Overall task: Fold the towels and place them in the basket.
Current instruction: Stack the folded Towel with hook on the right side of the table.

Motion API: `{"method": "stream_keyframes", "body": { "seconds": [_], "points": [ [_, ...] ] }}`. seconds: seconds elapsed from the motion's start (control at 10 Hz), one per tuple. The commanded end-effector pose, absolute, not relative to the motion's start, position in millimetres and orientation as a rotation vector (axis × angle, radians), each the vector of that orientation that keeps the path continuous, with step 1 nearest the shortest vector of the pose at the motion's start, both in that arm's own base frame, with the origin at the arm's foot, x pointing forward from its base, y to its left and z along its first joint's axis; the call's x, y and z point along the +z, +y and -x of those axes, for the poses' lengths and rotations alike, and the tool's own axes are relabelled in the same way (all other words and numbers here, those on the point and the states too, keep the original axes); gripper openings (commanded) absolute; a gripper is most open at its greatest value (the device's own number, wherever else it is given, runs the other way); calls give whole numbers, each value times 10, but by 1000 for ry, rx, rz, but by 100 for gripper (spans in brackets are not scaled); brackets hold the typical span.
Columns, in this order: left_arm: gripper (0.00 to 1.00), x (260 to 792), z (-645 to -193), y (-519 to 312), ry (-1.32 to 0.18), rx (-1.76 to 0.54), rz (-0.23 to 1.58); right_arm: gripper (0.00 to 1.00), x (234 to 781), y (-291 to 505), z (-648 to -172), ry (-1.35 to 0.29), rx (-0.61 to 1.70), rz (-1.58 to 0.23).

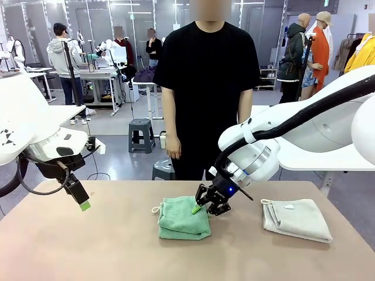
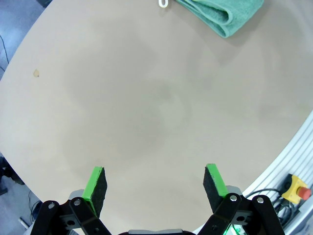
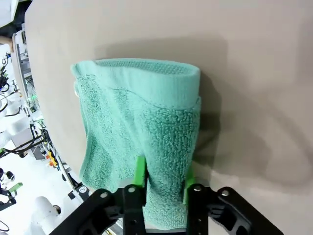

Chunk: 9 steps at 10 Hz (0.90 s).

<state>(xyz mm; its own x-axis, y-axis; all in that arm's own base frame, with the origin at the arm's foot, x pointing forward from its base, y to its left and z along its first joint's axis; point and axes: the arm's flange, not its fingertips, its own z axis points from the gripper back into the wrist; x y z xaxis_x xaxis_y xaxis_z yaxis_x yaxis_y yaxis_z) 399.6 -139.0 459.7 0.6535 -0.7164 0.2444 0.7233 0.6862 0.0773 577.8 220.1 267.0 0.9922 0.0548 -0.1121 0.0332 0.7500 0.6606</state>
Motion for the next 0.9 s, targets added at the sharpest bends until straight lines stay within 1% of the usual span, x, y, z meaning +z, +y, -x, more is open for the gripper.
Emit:
{"method": "stream_keyframes", "body": {
  "seconds": [0.0, 0.3, 0.4, 0.8],
  "points": [
    [100, 4612, -4010, -1396, -263, -808, 14, 0, 2665, 2234, -5773, 110, 5, -736],
    [100, 4612, -4010, -1396, -263, -808, 14, 0, 2753, 2258, -5711, 119, 25, -728],
    [100, 4612, -4010, -1396, -263, -808, 14, 0, 2680, 2216, -5774, 126, 14, -724],
    [100, 4612, -4010, -1396, -263, -808, 14, 0, 2680, 2216, -5774, 126, 14, -724]
  ]
}}
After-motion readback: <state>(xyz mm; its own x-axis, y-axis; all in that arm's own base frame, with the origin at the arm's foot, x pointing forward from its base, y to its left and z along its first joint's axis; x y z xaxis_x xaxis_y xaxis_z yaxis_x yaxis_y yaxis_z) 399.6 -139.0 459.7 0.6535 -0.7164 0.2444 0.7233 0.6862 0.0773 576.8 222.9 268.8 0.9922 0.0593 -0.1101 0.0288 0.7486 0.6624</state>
